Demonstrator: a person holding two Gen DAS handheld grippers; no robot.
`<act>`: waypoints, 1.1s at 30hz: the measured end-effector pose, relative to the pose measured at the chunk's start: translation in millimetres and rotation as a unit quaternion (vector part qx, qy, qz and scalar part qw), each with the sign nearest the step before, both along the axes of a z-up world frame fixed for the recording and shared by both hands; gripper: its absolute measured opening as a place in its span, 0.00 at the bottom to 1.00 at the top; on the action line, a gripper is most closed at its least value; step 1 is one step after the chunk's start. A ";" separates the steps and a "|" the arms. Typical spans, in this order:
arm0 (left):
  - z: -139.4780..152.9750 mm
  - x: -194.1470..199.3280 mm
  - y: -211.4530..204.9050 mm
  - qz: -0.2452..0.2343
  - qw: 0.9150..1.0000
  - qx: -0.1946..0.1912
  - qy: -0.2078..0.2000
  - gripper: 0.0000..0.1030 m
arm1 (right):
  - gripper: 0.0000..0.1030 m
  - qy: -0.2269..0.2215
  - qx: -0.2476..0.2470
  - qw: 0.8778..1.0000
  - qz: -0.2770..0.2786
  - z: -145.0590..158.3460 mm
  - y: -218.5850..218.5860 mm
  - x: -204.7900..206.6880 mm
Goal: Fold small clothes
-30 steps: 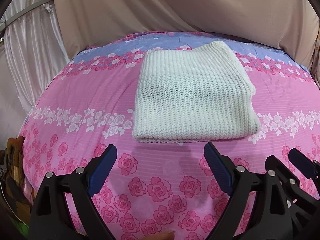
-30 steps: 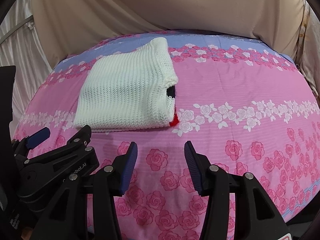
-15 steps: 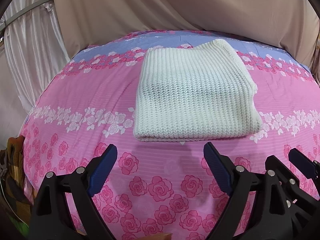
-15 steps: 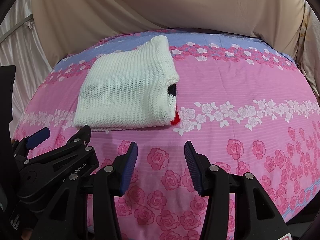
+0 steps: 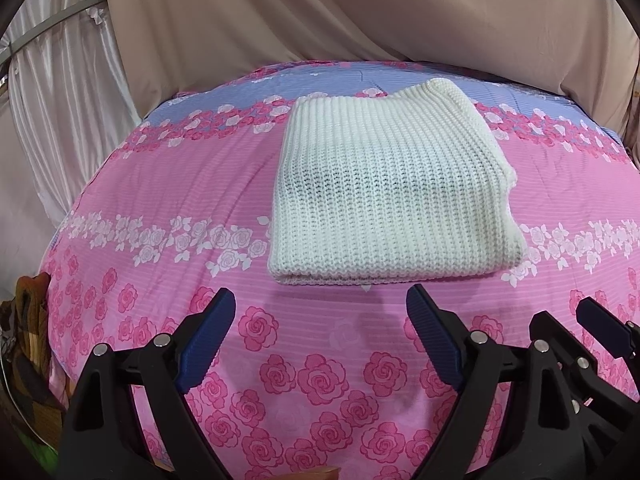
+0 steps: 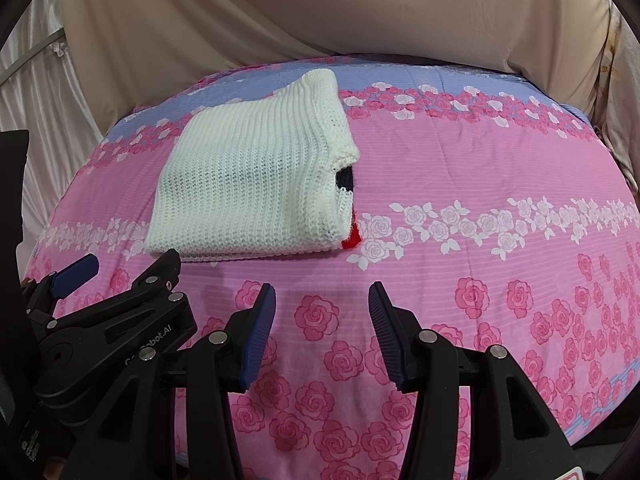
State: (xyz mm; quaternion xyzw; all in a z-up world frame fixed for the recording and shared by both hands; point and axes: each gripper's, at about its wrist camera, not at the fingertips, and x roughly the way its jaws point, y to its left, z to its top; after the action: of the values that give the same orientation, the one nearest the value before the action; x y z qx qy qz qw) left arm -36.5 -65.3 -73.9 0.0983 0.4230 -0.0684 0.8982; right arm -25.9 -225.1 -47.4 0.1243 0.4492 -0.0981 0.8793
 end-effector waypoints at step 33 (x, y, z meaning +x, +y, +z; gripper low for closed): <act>-6.2 13.0 2.9 0.012 0.999 0.018 0.024 0.82 | 0.44 0.027 -0.019 0.999 0.022 -5.5 0.2 20.7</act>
State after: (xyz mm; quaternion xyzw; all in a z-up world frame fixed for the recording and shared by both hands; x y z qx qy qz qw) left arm -23.4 -62.4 -80.1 0.1081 0.4465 -0.0523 0.8867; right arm -5.2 -224.9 -52.9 0.0951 0.4736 -0.0907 0.8709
